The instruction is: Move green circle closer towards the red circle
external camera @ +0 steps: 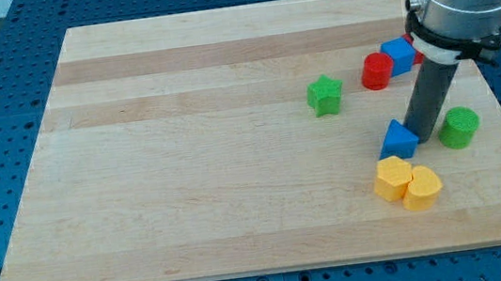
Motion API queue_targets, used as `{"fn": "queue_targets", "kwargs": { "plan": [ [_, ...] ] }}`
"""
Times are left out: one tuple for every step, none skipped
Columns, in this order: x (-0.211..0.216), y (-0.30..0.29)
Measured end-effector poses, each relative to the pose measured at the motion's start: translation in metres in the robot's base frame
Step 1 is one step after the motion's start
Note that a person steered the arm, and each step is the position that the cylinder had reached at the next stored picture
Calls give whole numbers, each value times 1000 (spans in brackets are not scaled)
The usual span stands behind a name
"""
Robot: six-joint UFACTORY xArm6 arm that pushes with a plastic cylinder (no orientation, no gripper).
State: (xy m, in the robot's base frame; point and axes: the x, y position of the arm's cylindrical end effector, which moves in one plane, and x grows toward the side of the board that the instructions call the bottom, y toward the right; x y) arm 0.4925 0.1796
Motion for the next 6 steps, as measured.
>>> {"fn": "queue_targets", "kwargs": {
  "plan": [
    [48, 0],
    [97, 27],
    [95, 71],
    [36, 93],
    [15, 86],
    [15, 70]
  ]
}}
